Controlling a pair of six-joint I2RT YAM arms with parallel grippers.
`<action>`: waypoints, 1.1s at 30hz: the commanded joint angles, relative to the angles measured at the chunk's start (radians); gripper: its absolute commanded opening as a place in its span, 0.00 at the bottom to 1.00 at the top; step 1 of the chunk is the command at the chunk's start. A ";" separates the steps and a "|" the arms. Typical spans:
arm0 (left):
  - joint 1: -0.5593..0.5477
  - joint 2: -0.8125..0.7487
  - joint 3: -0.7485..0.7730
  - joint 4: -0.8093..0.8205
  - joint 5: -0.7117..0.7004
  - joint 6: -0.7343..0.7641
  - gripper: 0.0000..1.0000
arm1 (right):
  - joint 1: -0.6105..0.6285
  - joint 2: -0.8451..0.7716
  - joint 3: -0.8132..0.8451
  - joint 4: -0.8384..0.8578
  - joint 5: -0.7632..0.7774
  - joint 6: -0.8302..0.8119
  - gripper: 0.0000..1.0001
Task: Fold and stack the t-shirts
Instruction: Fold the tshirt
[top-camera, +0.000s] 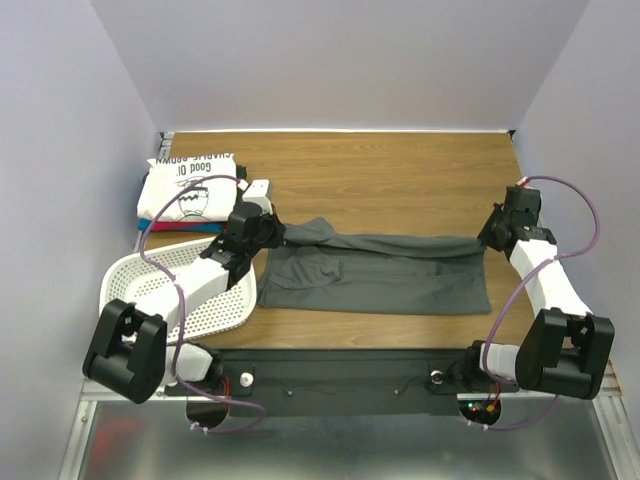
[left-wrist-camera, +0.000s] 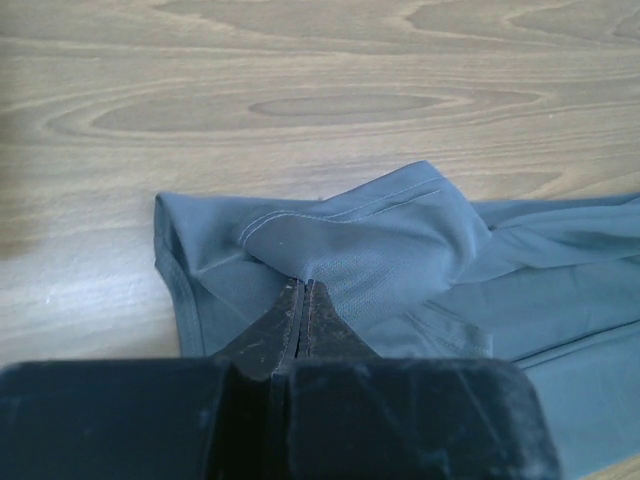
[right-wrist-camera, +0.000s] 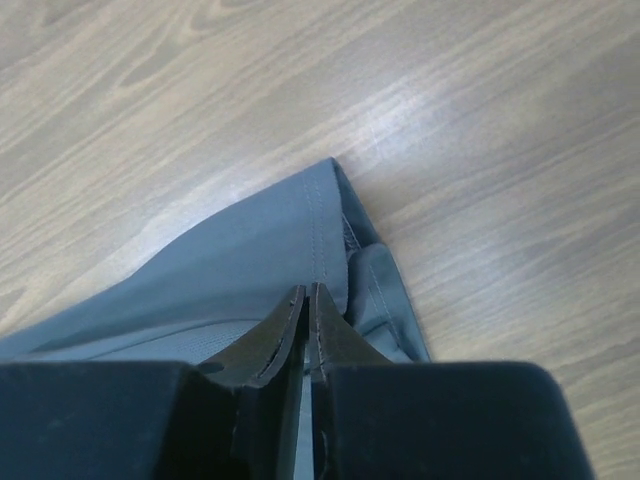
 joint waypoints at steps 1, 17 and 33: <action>-0.029 -0.078 -0.023 -0.035 -0.077 -0.034 0.26 | 0.016 -0.044 -0.008 -0.006 0.068 0.011 0.16; -0.099 0.164 0.198 -0.056 -0.113 -0.032 0.70 | 0.064 -0.092 0.021 0.025 0.121 0.011 0.50; -0.174 0.428 0.382 -0.128 -0.067 -0.041 0.72 | 0.084 -0.033 0.016 0.066 0.056 0.005 0.51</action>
